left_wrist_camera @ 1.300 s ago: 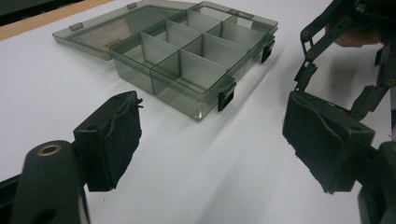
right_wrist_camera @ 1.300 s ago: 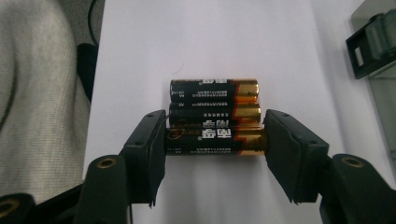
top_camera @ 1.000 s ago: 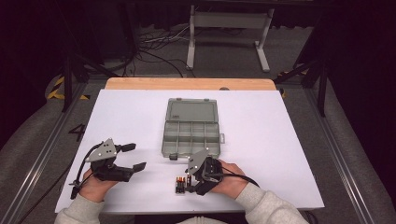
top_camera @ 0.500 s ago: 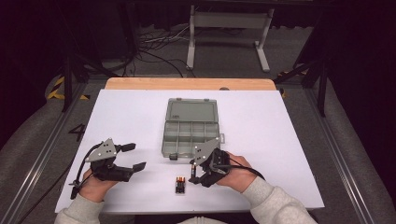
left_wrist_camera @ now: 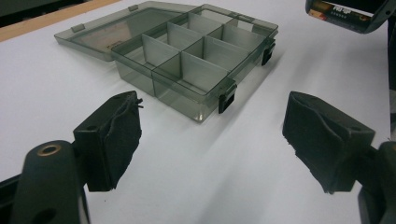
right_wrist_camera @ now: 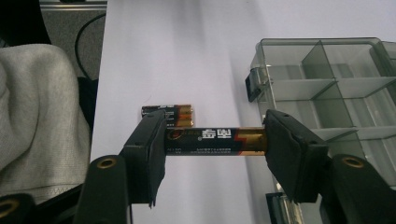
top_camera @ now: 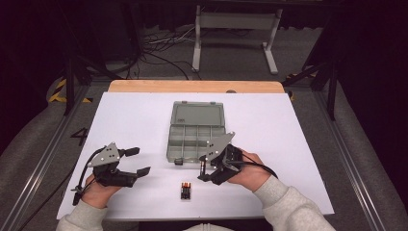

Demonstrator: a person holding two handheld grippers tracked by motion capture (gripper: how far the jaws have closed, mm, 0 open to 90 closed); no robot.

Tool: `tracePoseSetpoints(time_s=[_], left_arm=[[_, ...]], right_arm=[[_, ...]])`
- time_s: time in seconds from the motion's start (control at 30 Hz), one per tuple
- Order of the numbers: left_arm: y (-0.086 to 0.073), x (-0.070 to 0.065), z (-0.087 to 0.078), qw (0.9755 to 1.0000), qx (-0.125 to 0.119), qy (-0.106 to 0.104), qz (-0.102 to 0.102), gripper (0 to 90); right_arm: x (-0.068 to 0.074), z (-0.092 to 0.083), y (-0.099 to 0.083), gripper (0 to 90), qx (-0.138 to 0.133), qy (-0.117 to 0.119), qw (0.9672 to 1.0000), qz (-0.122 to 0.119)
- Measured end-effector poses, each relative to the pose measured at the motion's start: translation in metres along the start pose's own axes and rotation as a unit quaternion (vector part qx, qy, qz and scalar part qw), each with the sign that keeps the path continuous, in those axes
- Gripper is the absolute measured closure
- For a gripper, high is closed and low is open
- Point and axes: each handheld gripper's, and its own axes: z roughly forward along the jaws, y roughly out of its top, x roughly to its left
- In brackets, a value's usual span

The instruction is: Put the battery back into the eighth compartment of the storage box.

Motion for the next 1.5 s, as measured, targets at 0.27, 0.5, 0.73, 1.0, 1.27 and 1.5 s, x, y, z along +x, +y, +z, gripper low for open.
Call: tracePoseSetpoints(time_s=[0.27,0.5,0.73,1.0,1.27,1.5], left_arm=[[0.000,0.000,0.000,1.0000,-0.002,0.000,-0.001,19.7],[0.000,0.000,0.000,1.0000,-0.001,0.000,-0.001,19.7],[0.000,0.001,0.000,1.0000,-0.002,0.000,-0.003,19.7],[0.000,0.001,0.000,1.0000,-0.002,0.000,-0.004,19.7],[0.000,0.001,0.000,1.0000,-0.003,0.000,-0.004,19.7],[0.000,0.001,0.000,1.0000,-0.001,0.000,-0.003,19.7]], right_arm=[[-0.018,-0.009,0.000,41.5,0.002,-0.007,1.0000,0.005],[-0.035,-0.017,0.000,41.5,0.003,-0.015,0.9998,0.009],[-0.053,-0.020,-0.004,41.5,0.005,-0.022,0.9995,0.022],[-0.070,-0.018,-0.007,41.5,0.012,-0.023,0.9993,0.027],[-0.085,-0.018,-0.011,41.5,0.017,-0.030,0.9988,0.034],[-0.094,-0.018,-0.016,41.5,0.021,-0.035,0.9982,0.043]])
